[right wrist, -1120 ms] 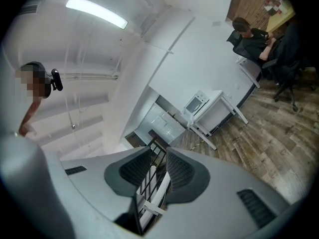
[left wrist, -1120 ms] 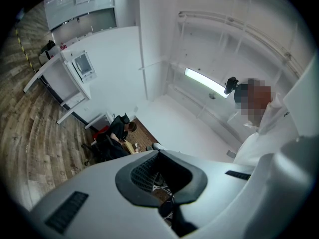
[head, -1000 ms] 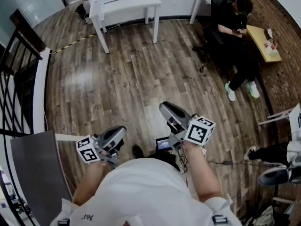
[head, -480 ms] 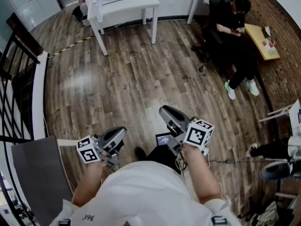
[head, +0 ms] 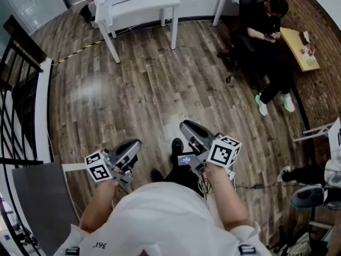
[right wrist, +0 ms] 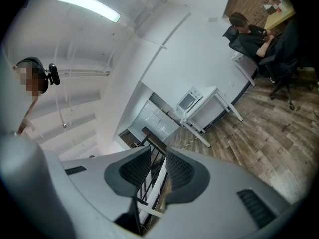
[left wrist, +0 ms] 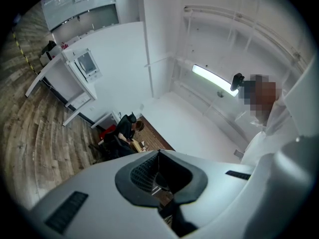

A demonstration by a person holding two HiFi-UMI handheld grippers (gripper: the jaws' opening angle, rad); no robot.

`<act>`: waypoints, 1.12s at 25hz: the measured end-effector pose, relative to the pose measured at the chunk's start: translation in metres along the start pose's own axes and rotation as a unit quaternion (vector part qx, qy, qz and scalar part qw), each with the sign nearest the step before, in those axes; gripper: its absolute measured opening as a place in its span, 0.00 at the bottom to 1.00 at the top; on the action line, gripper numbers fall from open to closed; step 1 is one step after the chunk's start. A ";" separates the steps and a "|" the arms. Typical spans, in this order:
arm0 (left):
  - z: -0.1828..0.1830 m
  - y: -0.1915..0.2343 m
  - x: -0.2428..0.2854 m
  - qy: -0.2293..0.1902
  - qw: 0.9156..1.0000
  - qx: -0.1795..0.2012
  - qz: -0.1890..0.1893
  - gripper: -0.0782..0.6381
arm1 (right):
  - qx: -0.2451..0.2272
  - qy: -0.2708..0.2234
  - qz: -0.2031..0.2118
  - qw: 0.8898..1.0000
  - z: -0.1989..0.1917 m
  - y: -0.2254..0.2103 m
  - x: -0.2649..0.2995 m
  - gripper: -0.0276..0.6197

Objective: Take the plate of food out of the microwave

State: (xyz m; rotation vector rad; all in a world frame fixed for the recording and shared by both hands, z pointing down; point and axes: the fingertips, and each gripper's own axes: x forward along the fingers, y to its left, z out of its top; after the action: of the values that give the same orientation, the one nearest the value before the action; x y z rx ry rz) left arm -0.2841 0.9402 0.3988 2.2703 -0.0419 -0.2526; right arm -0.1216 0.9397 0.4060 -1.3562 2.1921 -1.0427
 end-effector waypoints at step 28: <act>0.189 0.212 0.214 -0.063 0.993 0.014 0.095 0.12 | 0.031 0.071 0.047 0.996 0.203 -0.190 0.190 0.19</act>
State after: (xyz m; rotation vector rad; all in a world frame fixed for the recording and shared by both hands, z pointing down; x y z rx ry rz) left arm -0.0999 0.6359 0.4032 2.2579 -0.3277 -0.2955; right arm 0.0328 0.6409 0.4272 -1.1717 2.2799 -1.1956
